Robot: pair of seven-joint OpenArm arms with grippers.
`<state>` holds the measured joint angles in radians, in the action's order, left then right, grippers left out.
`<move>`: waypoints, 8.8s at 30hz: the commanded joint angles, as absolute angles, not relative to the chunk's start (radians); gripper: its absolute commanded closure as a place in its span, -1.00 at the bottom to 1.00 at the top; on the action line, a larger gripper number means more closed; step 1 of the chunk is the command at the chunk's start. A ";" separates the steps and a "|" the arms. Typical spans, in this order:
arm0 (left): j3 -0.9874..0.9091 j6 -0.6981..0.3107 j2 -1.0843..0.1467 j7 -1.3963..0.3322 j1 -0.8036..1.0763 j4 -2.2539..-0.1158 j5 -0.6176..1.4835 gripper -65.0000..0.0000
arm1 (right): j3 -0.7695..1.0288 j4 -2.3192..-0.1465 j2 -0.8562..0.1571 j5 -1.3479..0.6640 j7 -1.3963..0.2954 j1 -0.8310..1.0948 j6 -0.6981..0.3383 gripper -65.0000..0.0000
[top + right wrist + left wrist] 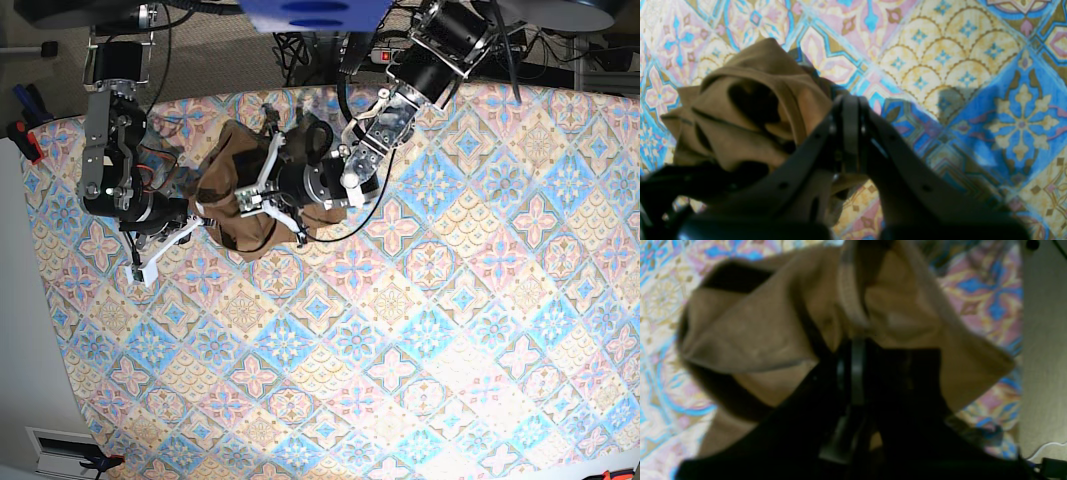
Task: Layout the t-shirt on the table in an organized manner, then fold the t-shirt properly
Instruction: 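Grasp the brown bundle edges with both grippers and tuck them inward, then drag the bundle with both grippers toward the right arm's base, then press the bundle flat with the right gripper while the left holds it, then release the bundle and lift both grippers away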
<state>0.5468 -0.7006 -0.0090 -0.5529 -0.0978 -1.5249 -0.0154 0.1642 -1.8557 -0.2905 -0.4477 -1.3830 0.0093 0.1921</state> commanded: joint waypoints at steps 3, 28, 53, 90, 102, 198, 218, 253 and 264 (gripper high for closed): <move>0.544 -0.698 0.004 -0.530 -0.122 -1.546 -0.002 1.00 | 0.168 -1.871 -0.300 -0.455 -1.368 -0.005 0.189 1.00; 0.361 -0.698 -0.058 -0.536 -0.084 -1.684 -0.001 1.00 | 0.168 -1.879 -0.300 -0.455 -1.368 -0.002 0.189 1.00; 0.107 -0.698 -0.058 -0.535 0.214 -1.784 0.008 0.58 | 0.059 -1.939 -0.286 -0.456 -1.382 0.001 0.189 0.26; 0.117 -0.698 0.157 -0.530 -0.108 -1.228 -0.002 0.58 | 0.532 -1.939 -0.286 -0.455 -1.371 0.196 0.189 0.26; 0.280 -0.698 0.157 -0.463 -0.113 -1.196 0.001 0.58 | 0.361 -1.946 -0.285 -0.458 -1.368 0.162 0.189 0.26; 0.298 -0.698 0.157 -0.430 -0.105 -1.164 -0.001 0.58 | 0.134 -1.824 -0.222 -0.303 -1.307 0.096 0.077 0.26; 0.251 -0.698 0.071 -0.435 0.030 -1.739 0.007 0.57 | 0.019 -1.946 -0.223 -0.302 -1.396 0.036 0.081 0.26; -0.133 -0.698 0.022 -0.437 0.286 -2.031 -0.001 1.00 | 0.406 -1.951 -0.228 -0.298 -1.396 0.038 0.084 1.00; -0.254 -0.698 0.022 -0.435 0.441 -2.077 -0.001 1.00 | 0.588 -1.952 -0.223 -0.298 -1.396 0.203 0.084 1.00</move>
